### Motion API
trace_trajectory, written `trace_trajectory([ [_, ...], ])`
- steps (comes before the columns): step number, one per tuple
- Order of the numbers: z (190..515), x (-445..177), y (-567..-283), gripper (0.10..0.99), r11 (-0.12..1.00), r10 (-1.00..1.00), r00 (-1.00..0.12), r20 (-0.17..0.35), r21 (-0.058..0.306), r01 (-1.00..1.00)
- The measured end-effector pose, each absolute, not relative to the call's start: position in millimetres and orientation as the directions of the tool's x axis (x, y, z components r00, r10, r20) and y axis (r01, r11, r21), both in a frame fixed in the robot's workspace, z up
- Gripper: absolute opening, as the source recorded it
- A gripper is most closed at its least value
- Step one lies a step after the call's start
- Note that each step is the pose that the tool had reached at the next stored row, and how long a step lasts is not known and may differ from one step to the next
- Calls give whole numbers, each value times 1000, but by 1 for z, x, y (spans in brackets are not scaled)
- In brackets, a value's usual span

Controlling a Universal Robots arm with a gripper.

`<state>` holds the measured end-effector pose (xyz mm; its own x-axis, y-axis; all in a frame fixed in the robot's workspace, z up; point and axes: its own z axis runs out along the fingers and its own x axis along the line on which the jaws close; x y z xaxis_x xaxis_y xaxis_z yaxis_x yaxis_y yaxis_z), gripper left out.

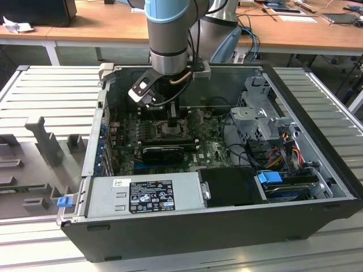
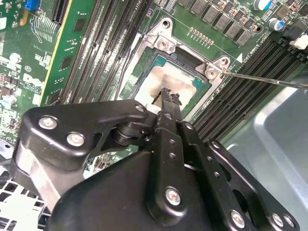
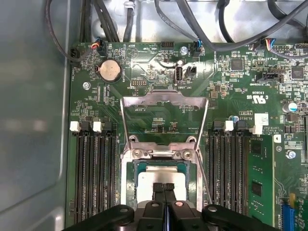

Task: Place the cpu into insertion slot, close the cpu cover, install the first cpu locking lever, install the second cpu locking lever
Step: 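Place the cpu into insertion slot, then close the cpu cover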

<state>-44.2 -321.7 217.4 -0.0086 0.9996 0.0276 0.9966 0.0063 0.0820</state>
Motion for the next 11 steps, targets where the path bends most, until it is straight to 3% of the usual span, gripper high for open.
trace_trajectory([
  [8,223,-44,-322,106,6,1000,-9,26,82,997],
  [11,223,-35,-322,106,6,1000,-8,26,62,998],
])
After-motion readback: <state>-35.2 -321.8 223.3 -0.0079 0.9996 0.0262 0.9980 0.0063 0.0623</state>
